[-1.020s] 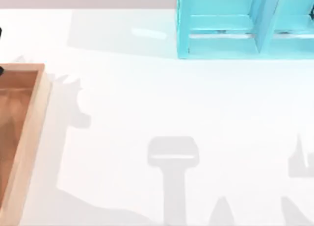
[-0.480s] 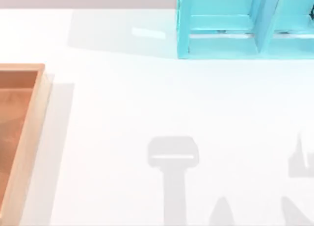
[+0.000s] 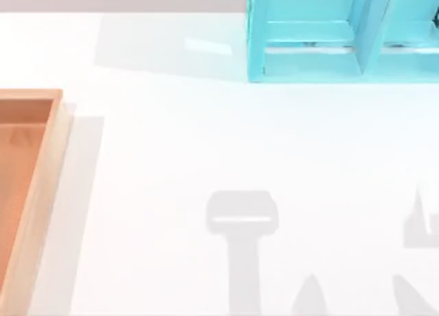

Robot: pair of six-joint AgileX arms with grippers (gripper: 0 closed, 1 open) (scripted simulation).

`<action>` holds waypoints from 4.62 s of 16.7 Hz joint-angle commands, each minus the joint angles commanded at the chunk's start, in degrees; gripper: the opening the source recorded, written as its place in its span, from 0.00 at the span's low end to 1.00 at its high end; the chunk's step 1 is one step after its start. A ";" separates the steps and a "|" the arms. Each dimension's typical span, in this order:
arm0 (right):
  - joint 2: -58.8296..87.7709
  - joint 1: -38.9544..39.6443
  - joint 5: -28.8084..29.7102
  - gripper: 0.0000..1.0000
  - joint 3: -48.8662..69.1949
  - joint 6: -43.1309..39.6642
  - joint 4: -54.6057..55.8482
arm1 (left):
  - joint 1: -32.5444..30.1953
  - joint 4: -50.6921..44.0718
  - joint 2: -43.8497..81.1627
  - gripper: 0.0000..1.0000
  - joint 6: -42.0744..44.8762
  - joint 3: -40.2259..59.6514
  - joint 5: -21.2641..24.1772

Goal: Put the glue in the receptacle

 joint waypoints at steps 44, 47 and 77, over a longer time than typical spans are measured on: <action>0.00 0.00 0.00 1.00 0.00 0.00 0.00 | -4.24 -87.27 -12.78 0.00 76.41 12.48 -6.15; 0.00 0.00 0.00 1.00 0.00 0.00 0.00 | -5.83 -93.79 -11.98 0.00 80.96 12.88 -7.10; 0.00 0.00 0.00 1.00 0.00 0.00 0.00 | -10.96 -115.21 -4.83 0.98 95.17 16.28 -12.31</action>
